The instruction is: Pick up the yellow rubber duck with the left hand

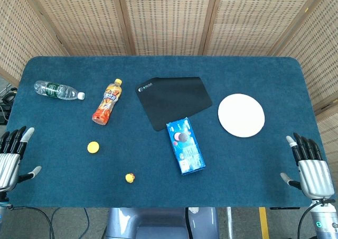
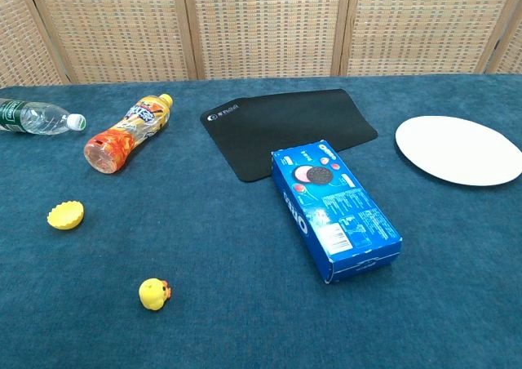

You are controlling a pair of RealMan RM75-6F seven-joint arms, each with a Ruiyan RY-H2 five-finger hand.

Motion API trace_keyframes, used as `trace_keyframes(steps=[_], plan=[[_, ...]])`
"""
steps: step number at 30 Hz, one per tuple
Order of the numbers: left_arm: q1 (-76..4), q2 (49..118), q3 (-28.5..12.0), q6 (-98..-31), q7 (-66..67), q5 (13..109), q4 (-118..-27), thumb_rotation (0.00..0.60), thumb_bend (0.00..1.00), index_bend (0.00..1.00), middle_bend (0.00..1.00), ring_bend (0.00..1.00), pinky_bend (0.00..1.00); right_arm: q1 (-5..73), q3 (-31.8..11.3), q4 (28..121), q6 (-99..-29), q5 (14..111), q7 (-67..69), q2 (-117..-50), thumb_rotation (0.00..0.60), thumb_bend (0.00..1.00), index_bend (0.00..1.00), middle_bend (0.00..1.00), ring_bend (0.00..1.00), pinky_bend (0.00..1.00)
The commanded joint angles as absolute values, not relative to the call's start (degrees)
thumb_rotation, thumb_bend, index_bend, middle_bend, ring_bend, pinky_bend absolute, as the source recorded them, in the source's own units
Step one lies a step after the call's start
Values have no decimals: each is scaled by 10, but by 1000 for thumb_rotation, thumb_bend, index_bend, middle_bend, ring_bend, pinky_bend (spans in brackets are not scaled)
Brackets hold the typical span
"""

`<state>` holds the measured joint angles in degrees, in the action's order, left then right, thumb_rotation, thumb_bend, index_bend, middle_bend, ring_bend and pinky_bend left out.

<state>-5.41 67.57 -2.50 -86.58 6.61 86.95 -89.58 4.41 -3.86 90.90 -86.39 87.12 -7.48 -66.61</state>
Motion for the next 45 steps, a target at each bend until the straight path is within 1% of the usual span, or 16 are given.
trace_keyframes(steps=[1, 13, 23, 32, 35, 40, 42, 45], plan=[[-53, 675, -24, -868, 68, 872, -897, 600, 157, 0, 0, 0, 0, 44, -39, 910, -863, 870, -75, -666, 600, 0, 15, 0, 0, 48], [-49, 670, -22, -876, 59, 877, -902, 600, 160, 0, 0, 0, 0, 42, -35, 916, -871, 882, -80, -666, 600, 0, 15, 0, 0, 48], [-57, 670, -18, -857, 61, 877, -902, 600, 159, 0, 0, 0, 0, 48, -38, 907, -850, 863, -80, -672, 600, 0, 20, 0, 0, 48], [-62, 674, -8, -853, 64, 899, -906, 600, 159, 0, 0, 0, 0, 45, -39, 915, -855, 862, -75, -668, 600, 0, 23, 0, 0, 48], [-69, 676, -1, -844, 64, 915, -911, 600, 160, 0, 0, 0, 0, 45, -40, 917, -856, 860, -72, -666, 600, 0, 23, 0, 0, 48], [-96, 676, 12, -807, 81, 947, -926, 600, 168, 2, 0, 0, 0, 44, -40, 919, -855, 858, -67, -663, 600, 0, 24, 0, 0, 48], [-110, 673, 14, -789, 93, 959, -938, 600, 177, 30, 0, 0, 0, 44, -40, 920, -855, 858, -66, -663, 600, 0, 24, 0, 0, 48], [-140, 671, 15, -755, 109, 983, -967, 600, 183, 125, 0, 0, 0, 44, -41, 919, -854, 857, -65, -663, 600, 0, 24, 0, 0, 48]])
